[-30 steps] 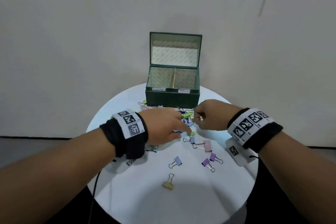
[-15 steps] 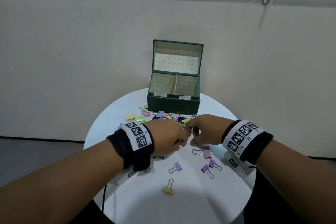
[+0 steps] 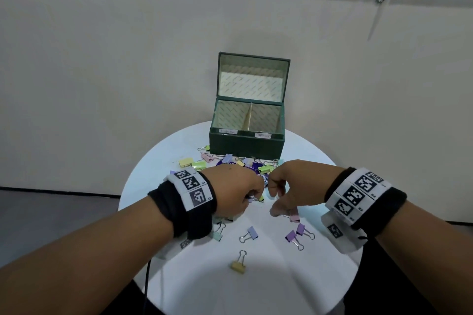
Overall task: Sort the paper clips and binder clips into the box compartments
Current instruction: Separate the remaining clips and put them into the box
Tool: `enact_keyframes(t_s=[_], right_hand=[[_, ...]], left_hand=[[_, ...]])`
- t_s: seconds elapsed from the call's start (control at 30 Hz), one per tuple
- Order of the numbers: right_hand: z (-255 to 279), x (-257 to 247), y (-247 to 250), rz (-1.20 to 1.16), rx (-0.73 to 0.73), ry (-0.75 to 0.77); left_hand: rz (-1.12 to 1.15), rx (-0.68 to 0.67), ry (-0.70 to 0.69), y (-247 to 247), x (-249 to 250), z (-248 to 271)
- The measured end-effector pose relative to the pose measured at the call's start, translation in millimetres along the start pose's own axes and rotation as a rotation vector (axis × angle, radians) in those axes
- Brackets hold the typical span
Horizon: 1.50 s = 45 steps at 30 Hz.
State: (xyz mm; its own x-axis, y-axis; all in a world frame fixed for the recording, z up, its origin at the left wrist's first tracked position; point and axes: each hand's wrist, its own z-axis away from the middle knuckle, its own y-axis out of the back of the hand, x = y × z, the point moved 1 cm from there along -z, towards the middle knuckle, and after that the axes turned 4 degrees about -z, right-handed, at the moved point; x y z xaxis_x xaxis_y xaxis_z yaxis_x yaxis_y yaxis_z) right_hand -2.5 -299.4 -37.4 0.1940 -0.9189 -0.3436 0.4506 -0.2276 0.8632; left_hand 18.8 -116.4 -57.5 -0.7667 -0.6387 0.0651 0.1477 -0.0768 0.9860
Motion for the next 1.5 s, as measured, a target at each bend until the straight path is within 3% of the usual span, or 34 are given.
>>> enact_keyframes(t_s=[0.17,0.23,0.4,0.53,0.67,0.87,1.0,1.1,1.3,1.5], right_hand=[[-0.9,-12.7,-2.5,0.081,0.068,0.064],[-1.7,-17.1,-3.4,0.061,0.023,0.055],[-3.1,-20.1,-6.5,0.071,0.016,0.057],[-4.4,-16.5,-4.2,0.020,0.028,0.058],[-16.5,-12.4,11.7,-0.132,0.195,0.212],[-35.0,-7.9,52.7,-0.613,0.375,0.199],[-45.8,-8.0,58.2,-0.819,0.376,0.181],[-47.7,-16.7,50.9,-0.881,0.369,0.196],[-35.7,-34.8,37.8,-0.998,0.412,0.194],[-1.7,-51.5,31.8,-0.911,0.510,0.159]], left_hand=[[-0.010,0.085,0.057,6.3,-0.3,-0.6],[0.037,0.147,0.104,12.8,-6.6,3.4],[0.364,0.395,0.290,45.8,-48.8,-2.0],[0.426,0.585,0.394,70.7,-86.5,-23.9],[0.399,0.535,0.452,73.0,-110.3,-37.4],[0.296,0.548,0.439,55.3,-113.8,-6.9],[0.178,0.463,0.314,44.3,-89.9,20.9],[0.349,0.512,0.228,47.3,-64.2,28.9],[0.912,0.552,0.335,49.1,-45.7,25.7],[1.324,0.542,0.298,41.5,-25.9,45.4]])
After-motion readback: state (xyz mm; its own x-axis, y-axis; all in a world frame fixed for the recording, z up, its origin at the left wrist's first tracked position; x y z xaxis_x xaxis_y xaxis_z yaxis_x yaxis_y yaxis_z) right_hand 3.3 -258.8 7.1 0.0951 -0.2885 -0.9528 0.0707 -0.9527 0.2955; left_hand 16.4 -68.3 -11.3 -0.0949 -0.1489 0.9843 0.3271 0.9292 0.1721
